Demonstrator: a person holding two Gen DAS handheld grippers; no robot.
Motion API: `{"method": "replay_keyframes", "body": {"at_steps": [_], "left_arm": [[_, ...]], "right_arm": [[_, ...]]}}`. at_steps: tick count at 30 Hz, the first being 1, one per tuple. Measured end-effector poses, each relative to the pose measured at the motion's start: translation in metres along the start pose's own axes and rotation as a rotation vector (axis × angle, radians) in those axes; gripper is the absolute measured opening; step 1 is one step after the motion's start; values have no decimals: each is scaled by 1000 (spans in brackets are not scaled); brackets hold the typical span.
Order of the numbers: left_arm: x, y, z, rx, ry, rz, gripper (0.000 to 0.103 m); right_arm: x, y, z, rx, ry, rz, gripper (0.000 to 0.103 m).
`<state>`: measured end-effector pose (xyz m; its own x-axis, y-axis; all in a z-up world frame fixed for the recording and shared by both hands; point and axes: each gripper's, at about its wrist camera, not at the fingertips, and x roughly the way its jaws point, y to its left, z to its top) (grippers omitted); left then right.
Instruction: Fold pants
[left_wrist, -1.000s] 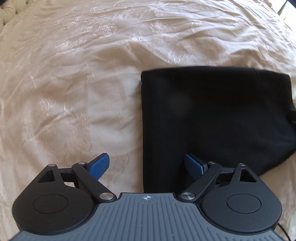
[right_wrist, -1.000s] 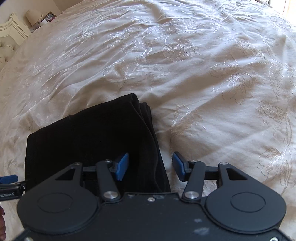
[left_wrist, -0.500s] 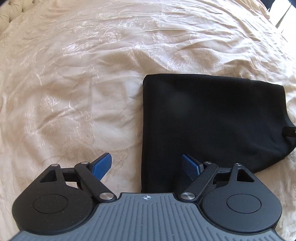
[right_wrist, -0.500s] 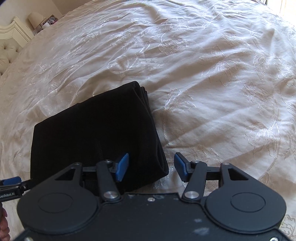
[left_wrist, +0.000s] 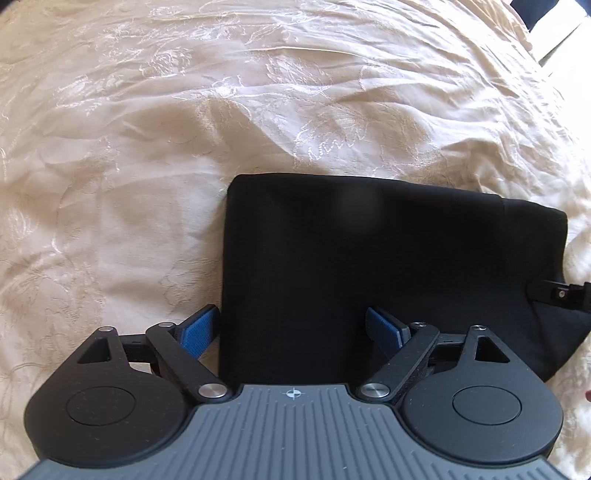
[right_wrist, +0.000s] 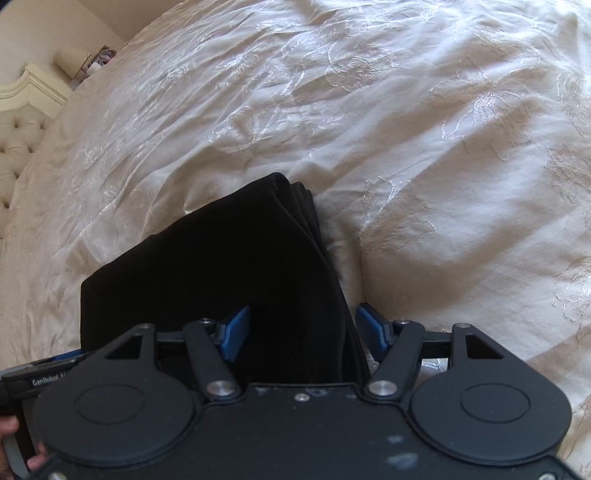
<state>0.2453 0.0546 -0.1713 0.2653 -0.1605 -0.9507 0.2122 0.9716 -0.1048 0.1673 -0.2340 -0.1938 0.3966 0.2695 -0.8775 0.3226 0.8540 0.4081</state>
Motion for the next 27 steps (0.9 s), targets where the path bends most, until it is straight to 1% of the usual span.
{"method": "replay_keyframes", "body": {"at_steps": [1,2,3,4,5,6,8,10,12,14,16,18,19,20,21,22,23,25,26,27], "left_arm": [[2,-5,1,4,-1,12,84],[2,-9,1,11,-5,25,84],[1,-11,0,15,-11,31,80],[0,-13,-2,15,-20,29,78],[-1,-13,-4,14,-25,28,74],[-3,-13,-5,14,-27,30,72],[-7,-13,-6,9,-24,30,72],[-18,-6,-10,-4,-22,23,72],[-25,-2,-14,-11,-35,41,72],[-29,3,-17,-23,-55,83,72],[-30,8,-22,-43,-58,96,74],[-24,11,-27,-47,-43,97,84],[-22,11,-28,-41,-44,106,87],[-20,10,-28,-39,-42,119,94],[-17,12,-27,-49,-33,123,99],[-14,15,-26,-69,-22,113,100],[-13,19,-25,-94,-11,95,101],[-10,29,-22,-126,9,47,99],[-10,31,-22,-123,13,32,93],[-11,32,-22,-118,13,18,84]], "right_arm": [[0,1,1,-13,9,5,69],[0,1,2,-22,19,9,66],[-1,0,1,-23,20,8,65],[-2,0,1,-24,19,6,61],[-5,0,0,-27,13,-2,52],[-7,0,0,-22,3,-9,46],[-17,-3,-2,13,-19,0,27],[-27,-4,-4,44,-34,20,21],[-39,0,-8,35,-50,21,19],[-46,9,-11,1,-62,7,19],[-53,15,-16,-15,-67,-7,19],[-55,16,-20,-1,-64,-13,19],[-56,14,-22,14,-64,-12,19],[-56,13,-25,31,-63,-12,19],[-57,12,-26,44,-63,-13,19],[-56,12,-25,48,-64,-16,19],[-57,14,-26,43,-65,-22,19],[-57,18,-26,31,-65,-40,19],[-57,20,-26,25,-66,-47,19],[-58,22,-26,17,-68,-56,19]]}}
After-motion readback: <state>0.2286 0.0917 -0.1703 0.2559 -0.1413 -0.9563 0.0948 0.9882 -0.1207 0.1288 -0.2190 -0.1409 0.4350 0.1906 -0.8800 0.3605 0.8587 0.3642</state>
